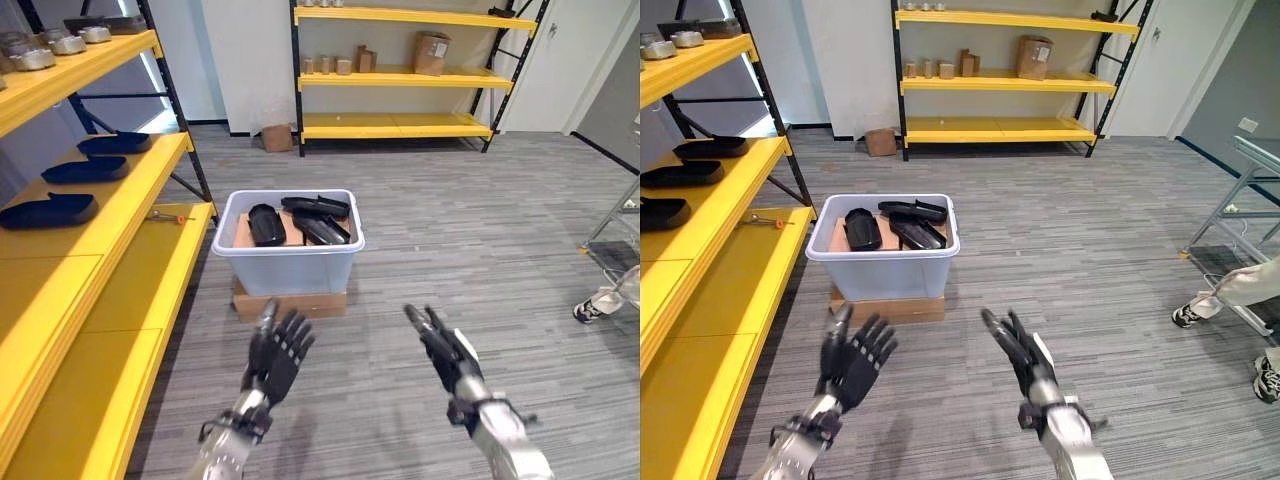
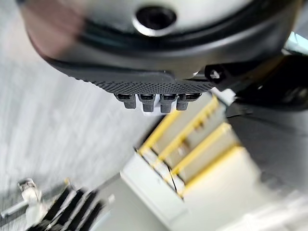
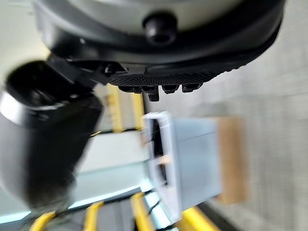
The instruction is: Move parts from the plastic box to the shelf.
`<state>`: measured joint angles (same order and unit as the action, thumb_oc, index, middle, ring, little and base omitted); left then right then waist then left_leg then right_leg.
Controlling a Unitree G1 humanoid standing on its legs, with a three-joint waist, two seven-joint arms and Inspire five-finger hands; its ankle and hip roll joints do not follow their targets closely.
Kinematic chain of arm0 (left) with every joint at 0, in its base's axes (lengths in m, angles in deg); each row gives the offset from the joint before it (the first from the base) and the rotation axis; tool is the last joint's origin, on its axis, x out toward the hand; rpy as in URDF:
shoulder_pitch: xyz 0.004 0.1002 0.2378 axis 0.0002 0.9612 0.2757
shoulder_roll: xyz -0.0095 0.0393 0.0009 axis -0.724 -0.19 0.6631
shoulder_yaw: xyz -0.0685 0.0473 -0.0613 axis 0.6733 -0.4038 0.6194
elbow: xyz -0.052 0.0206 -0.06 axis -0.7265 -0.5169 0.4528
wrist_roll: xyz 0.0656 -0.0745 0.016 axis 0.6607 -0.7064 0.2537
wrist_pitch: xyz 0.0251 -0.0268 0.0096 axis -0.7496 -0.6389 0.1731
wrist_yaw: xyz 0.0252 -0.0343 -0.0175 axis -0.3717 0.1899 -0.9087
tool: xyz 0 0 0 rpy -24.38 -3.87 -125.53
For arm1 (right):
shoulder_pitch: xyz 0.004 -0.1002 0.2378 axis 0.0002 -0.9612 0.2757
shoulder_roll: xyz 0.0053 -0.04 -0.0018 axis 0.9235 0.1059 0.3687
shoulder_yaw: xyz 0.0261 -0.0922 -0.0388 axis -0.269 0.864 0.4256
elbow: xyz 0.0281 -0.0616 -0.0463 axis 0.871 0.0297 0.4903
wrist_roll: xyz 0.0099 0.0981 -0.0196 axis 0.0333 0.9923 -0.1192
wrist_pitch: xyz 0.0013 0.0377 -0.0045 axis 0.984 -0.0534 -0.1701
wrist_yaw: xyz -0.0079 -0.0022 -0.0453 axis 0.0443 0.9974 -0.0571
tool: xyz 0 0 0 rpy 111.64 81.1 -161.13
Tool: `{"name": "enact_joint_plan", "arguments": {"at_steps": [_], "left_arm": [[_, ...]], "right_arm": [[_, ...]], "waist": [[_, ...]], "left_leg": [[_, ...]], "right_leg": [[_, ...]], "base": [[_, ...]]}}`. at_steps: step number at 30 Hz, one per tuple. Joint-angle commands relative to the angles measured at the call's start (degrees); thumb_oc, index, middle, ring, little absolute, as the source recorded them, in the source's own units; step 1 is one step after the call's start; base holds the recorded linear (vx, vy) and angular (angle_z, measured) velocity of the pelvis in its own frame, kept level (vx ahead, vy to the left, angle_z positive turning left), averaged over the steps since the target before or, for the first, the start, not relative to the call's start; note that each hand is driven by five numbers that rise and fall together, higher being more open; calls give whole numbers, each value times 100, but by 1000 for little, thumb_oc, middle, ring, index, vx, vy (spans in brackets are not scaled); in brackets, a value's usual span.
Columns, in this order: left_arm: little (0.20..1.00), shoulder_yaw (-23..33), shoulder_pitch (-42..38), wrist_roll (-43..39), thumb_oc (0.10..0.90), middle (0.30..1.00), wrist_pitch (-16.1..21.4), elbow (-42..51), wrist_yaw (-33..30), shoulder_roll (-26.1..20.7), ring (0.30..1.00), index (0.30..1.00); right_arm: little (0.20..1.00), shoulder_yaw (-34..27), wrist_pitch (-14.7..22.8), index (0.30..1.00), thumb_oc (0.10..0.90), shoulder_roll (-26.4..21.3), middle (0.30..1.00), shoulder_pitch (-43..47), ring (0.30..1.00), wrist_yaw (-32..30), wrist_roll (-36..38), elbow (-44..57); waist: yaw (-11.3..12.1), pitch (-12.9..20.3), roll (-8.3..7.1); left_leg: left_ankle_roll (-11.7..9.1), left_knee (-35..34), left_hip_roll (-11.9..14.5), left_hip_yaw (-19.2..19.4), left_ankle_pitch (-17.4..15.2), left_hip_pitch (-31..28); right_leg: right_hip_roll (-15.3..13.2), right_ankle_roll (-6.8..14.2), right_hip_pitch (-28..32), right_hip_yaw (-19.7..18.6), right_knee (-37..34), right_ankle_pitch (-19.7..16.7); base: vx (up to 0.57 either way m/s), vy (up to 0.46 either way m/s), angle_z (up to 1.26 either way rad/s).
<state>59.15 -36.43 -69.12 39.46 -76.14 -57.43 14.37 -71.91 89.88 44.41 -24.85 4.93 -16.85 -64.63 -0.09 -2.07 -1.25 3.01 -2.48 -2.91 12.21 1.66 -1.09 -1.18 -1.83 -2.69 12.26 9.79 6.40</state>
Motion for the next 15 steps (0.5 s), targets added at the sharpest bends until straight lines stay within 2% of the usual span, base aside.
{"name": "enact_joint_plan", "arguments": {"at_steps": [1, 7, 10, 15], "left_arm": [[1000, 182, 61, -322, 900, 1000, 344, 180, 151, 55, 1000, 1000], [1000, 217, 114, -380, 900, 1000, 201, 217, 352, 90, 1000, 1000], [1000, 123, 56, -237, 900, 1000, 287, 255, 258, 70, 1000, 1000], [1000, 112, 44, -221, 900, 1000, 194, 277, 318, 38, 1000, 1000]], "right_arm": [[1000, 2, 205, 1000, 900, -119, 1000, -61, 1000, -18, 56, 199], [1000, -5, 232, 1000, 900, -110, 1000, -64, 1000, -116, -17, 208], [1000, 2, 254, 1000, 900, -120, 1000, -16, 1000, -121, -32, 218], [1000, 53, 229, 1000, 900, -80, 1000, -8, 1000, -143, -41, 234]], "waist": [[-75, -14, -57], [-62, 28, -60], [-60, 16, -59], [-50, 28, -58]], "left_leg": [[-328, -252, 440, -177, 52, -411], [-340, -252, 442, -171, 44, -424], [-335, -252, 447, -175, 55, -421], [-344, -252, 444, -179, 38, -429]], "right_leg": [[-424, 633, 783, 104, -1450, -1088], [-421, 659, 804, 116, -1479, -1109], [-421, 653, 798, 122, -1479, -1124], [-423, 666, 802, 123, -1479, -1108]], "base": [[0, 0, 0], [2, 1, 4], [-35, 12, -1], [-8, 2, 0]]}}
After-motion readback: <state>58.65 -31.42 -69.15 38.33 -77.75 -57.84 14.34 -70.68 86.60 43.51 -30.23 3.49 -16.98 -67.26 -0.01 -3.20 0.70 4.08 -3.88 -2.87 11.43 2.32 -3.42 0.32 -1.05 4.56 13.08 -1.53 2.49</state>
